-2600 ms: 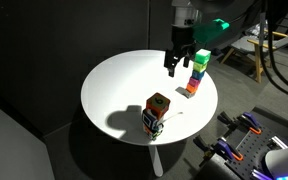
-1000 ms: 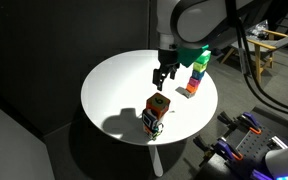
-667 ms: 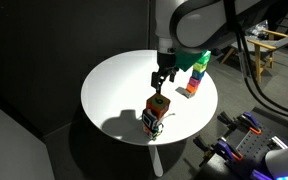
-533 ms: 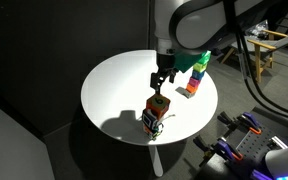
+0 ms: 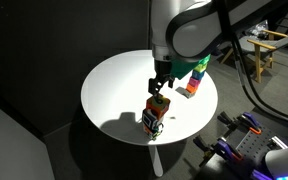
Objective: Remove the square plush toy from the top of the stack and put it on the table
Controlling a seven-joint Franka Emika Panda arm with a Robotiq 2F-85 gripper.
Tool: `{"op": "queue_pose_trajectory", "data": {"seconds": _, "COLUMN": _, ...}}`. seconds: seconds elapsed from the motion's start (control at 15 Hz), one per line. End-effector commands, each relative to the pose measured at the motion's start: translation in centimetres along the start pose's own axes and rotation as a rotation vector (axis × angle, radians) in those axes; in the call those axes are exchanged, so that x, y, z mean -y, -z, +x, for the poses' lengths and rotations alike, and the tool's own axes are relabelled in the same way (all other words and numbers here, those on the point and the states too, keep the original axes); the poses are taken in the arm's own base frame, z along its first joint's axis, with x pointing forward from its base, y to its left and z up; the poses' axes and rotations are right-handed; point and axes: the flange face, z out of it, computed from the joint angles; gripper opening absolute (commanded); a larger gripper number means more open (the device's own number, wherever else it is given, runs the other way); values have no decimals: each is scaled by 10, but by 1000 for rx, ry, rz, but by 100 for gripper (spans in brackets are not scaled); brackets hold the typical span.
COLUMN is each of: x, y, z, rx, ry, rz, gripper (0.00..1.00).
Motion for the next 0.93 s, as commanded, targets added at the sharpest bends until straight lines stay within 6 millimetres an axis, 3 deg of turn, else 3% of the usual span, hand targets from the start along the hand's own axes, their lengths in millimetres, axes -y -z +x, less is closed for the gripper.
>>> {"op": "queue_pose_trajectory", "data": {"seconds": 0.0, "x": 4, "y": -9, "z": 2, "rx": -9, "ry": 18, "rz": -7, "gripper": 100}}
{"op": "queue_pose_trajectory", "data": {"seconds": 0.87, "x": 16, "y": -34, "z": 3, "rx": 5, "ry": 107, "rz": -23, "gripper": 100}}
